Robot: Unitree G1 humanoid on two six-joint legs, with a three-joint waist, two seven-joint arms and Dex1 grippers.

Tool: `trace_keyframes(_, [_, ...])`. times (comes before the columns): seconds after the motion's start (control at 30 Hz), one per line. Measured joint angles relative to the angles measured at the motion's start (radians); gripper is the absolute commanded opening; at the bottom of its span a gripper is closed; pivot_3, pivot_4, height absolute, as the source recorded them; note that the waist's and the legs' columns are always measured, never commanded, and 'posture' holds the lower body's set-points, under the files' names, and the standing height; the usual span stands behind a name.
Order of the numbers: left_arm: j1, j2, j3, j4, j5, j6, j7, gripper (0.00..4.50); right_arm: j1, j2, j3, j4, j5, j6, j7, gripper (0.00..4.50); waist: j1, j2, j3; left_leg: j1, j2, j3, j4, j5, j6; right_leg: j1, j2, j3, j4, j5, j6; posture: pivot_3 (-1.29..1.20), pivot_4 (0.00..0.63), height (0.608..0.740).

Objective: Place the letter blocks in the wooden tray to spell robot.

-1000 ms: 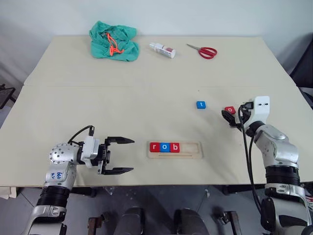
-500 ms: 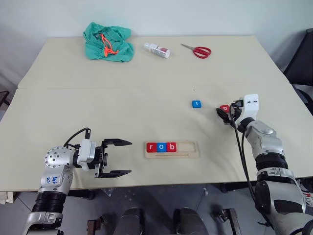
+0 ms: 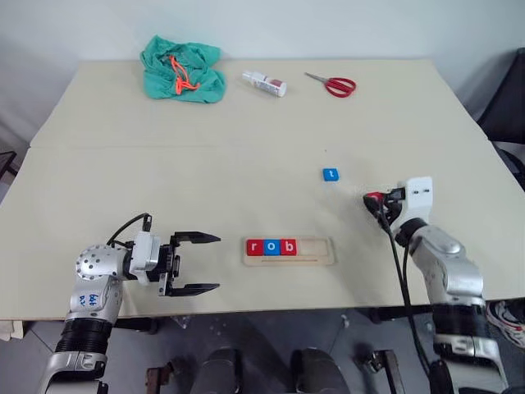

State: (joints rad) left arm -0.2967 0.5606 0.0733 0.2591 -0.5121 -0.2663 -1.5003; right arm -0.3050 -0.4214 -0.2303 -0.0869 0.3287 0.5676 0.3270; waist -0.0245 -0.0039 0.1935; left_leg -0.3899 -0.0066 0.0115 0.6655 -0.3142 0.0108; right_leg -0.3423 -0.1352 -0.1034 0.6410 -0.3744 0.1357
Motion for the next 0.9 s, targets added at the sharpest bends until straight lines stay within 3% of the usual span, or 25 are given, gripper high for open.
trace_keyframes(0.1, [-0.013,0.001,0.002,0.038,-0.003,-0.004,-0.001,4.5,0.171,0.05,-0.009,-0.321,0.079,0.167,-0.064,1.47,0.009,0.0,0.0,0.001,0.001,-0.003,-0.001,0.0,-0.001,0.0,0.001,0.0,0.002,0.0,0.0,0.0,0.15,0.74])
trace_keyframes(0.17, [-0.019,0.001,-0.001,0.057,-0.003,-0.004,-0.001,4.5,0.237,0.071,-0.006,-0.433,0.109,0.254,-0.1,1.47,0.016,0.0,0.0,0.001,0.0,-0.002,0.0,0.0,-0.001,0.0,0.001,0.001,0.002,0.0,0.0,0.0,0.15,0.74])
trace_keyframes(0.47, [-0.045,0.001,-0.009,0.074,-0.005,-0.008,-0.001,4.5,0.306,0.137,-0.013,-0.595,0.145,0.405,-0.217,1.47,0.024,0.0,0.0,0.001,-0.001,-0.001,0.0,0.0,0.0,0.001,0.001,0.002,0.001,0.0,0.0,0.0,0.15,0.74])
trace_keyframes(0.77, [-0.045,0.007,-0.013,0.073,-0.007,-0.008,-0.001,4.5,0.346,0.144,-0.012,-0.616,0.142,0.412,-0.242,4.49,0.022,0.0,0.0,0.001,-0.001,-0.001,0.0,0.0,0.0,0.001,0.001,0.002,0.001,0.0,0.0,0.0,0.15,0.74])
trace_keyframes(0.9, [-0.042,0.009,-0.013,0.071,-0.009,-0.007,-0.001,4.5,0.353,0.132,-0.012,-0.623,0.149,0.407,-0.217,4.49,0.023,0.0,0.0,0.001,-0.001,-0.001,0.0,0.0,0.0,0.001,0.001,0.002,0.001,0.0,0.0,0.0,0.15,0.74])
